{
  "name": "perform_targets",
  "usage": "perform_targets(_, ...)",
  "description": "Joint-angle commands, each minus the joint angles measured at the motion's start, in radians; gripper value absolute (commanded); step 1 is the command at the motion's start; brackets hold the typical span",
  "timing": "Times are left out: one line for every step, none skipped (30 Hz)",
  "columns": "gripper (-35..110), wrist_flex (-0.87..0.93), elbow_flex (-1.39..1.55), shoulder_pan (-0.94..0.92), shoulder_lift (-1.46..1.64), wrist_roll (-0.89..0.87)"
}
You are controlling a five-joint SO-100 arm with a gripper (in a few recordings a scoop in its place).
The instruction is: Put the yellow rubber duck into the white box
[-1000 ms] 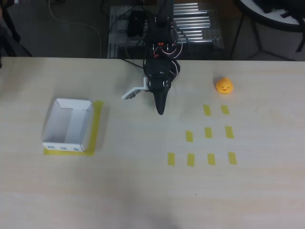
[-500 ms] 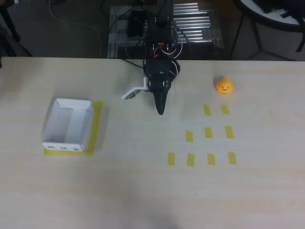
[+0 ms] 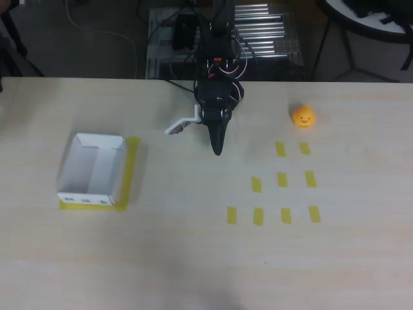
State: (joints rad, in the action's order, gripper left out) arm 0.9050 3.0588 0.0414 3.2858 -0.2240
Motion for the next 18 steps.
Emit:
perform_targets(0, 0.011, 0.031, 0.035, 0.051, 0.009)
perform_targets(0, 0.006, 0.031, 0.04, 0.051, 0.009)
perform_targets(0, -0.006, 0.034, 0.043, 0.049, 0.009)
perform_targets(0, -0.02, 0.034, 0.044, 0.043, 0.009)
perform_targets(0, -0.041, 0.035, 0.044, 0.029, 0.009)
perform_targets(0, -0.066, 0.029, 0.041, 0.008, 0.015)
perform_targets(0, -0.092, 0.012, 0.038, -0.021, 0.037)
perform_targets(0, -0.109, -0.014, 0.037, -0.055, 0.055)
perform_targets(0, -0.117, -0.051, 0.035, -0.095, 0.067)
perform_targets(0, -0.117, -0.097, 0.035, -0.137, 0.078)
perform_targets(0, -0.109, -0.146, 0.034, -0.178, 0.081)
perform_targets(0, -0.094, -0.202, 0.032, -0.221, 0.083)
perform_targets(0, -0.077, -0.261, 0.029, -0.259, 0.083)
perform_targets(0, -0.055, -0.324, 0.026, -0.299, 0.083)
perform_targets(0, -0.029, -0.39, 0.026, -0.337, 0.083)
perform_targets(0, -0.002, -0.457, 0.026, -0.377, 0.083)
perform_targets(0, 0.025, -0.525, 0.026, -0.414, 0.083)
perform_targets(0, 0.052, -0.589, 0.026, -0.451, 0.083)
